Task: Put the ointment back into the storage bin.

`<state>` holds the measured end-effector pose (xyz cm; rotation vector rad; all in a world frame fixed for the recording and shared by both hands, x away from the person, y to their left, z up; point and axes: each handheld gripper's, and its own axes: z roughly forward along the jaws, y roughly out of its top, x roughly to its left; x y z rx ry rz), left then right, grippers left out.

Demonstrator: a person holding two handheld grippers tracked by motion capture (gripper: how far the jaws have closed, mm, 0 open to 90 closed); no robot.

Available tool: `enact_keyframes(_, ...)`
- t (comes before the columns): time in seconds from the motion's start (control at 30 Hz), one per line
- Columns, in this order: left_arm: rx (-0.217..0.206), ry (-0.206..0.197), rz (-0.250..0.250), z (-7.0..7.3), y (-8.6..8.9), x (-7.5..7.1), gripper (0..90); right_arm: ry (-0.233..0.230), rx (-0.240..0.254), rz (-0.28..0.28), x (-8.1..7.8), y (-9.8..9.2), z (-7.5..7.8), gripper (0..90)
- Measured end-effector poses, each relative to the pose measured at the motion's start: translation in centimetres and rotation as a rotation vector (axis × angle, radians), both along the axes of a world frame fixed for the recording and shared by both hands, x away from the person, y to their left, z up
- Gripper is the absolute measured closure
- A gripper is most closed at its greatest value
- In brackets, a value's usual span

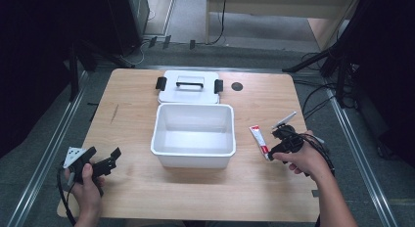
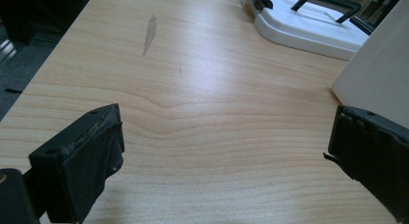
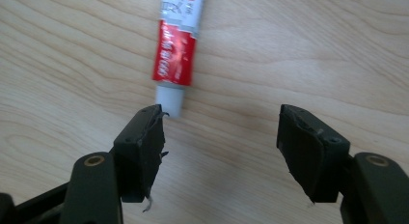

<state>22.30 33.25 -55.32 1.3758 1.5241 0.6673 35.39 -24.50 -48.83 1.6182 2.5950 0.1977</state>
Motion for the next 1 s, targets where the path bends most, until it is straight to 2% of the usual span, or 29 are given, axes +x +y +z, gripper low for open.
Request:
enact_keyframes(0.1,-0.001,0.003,-0.005,0.0,0.0,0.0,0.0,0.000,-0.017,0.047,0.3,0.8,0.1,40.0)
enact_keyframes(0.23,-0.002,0.009,-0.014,0.0,0.0,0.1,0.0,0.014,-0.037,0.063,0.9,1.5,0.1,41.9)
enact_keyframes(0.3,0.000,0.011,-0.016,0.0,0.0,0.1,0.0,0.015,-0.057,0.051,1.4,2.1,0.2,42.5)
enact_keyframes(0.47,-0.006,0.014,-0.020,0.0,0.1,0.1,0.0,0.031,-0.060,0.051,2.4,3.3,0.0,45.4)
enact_keyframes(0.57,-0.006,0.017,-0.025,0.0,0.1,0.2,0.0,0.047,-0.061,0.020,2.9,3.8,-0.2,43.5)
enact_keyframes(0.67,-0.006,0.019,-0.028,0.0,0.1,0.2,0.0,0.052,-0.064,0.005,3.4,4.2,-0.5,49.3)
enact_keyframes(0.7,-0.007,0.018,-0.028,0.0,0.1,0.2,0.0,0.061,-0.061,-0.030,3.7,4.6,-0.5,51.9)
enact_keyframes(0.73,-0.007,0.018,-0.028,0.0,0.1,0.2,0.0,0.065,-0.060,-0.041,3.9,4.7,-0.6,52.8)
enact_keyframes(1.0,-0.010,0.018,-0.030,0.0,0.1,0.2,0.0,0.103,-0.060,-0.086,4.8,5.2,-1.1,62.1)
